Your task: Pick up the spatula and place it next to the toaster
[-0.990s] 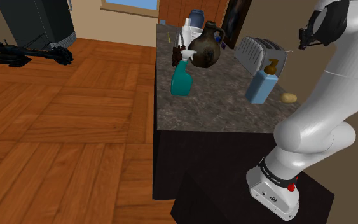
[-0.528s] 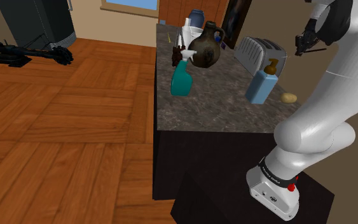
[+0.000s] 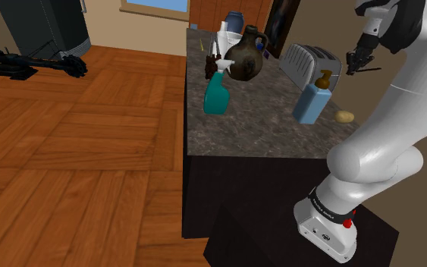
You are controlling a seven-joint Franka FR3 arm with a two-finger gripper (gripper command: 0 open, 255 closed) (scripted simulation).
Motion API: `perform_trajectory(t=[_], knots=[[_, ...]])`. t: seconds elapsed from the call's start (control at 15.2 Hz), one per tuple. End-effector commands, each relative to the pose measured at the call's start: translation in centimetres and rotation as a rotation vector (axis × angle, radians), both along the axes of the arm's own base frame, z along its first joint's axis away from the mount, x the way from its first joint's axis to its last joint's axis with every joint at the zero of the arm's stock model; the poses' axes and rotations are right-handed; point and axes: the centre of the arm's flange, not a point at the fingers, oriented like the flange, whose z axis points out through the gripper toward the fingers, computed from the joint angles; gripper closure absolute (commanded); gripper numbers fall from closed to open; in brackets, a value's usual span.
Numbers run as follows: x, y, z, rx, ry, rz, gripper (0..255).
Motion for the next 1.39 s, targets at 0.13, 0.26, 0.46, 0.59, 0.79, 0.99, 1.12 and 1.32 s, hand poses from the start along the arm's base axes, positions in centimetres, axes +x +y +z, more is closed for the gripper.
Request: perform_trajectory(t=[0.13,0.26,0.46,0.59,0.79,0.99,1.12,1.32], knots=[[0.0,0.0,-2.2,0.000,0.000,0.000,255],[0.0,0.0,-3.3,0.000,0.000,0.000,255],[0.0,0.0,-4.9,0.000,0.000,0.000,255],[0.0,0.0,-5.9,0.000,0.000,0.000,255],[0.0,0.0,-7.5,0.000,0.000,0.000,255],[0.0,0.0,-9.1,0.000,0.000,0.000,255],[0.0,0.0,-10.1,0.000,0.000,0.000,255],[0.0,0.0,-11.7,0.000,0.000,0.000,255]])
